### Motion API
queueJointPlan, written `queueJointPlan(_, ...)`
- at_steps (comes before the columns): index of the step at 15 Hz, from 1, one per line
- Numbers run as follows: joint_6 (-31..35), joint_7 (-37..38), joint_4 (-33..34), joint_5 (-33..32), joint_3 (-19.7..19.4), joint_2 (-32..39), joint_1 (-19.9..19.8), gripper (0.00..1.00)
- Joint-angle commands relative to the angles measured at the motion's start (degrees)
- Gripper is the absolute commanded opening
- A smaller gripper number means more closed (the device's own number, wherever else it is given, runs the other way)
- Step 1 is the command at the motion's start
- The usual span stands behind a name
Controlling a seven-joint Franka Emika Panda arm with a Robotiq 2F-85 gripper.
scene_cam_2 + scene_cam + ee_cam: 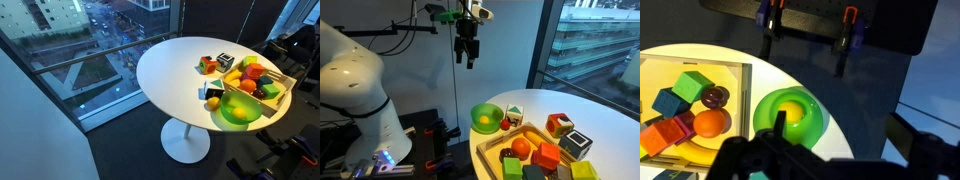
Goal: Remove the lemon plush toy from the green bowl and put it on the table
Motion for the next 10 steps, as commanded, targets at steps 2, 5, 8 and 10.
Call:
queueJointPlan(2, -0.09, 0.18, 0.18, -0.15, -0.29, 0.03, 0.36, 1.0)
queueJointPlan(5, -0.09, 0.18, 0.19, -0.15, -0.29, 0.02, 0.36, 1.0)
queueJointPlan(8, 0.82, 0.17, 0.26, -0.91, -0.8, 0.94, -0.41, 1.0)
queueJointPlan(10, 1.83, 0.18, 0.54, -1.63, -1.42, 1.82, -1.22, 1.0)
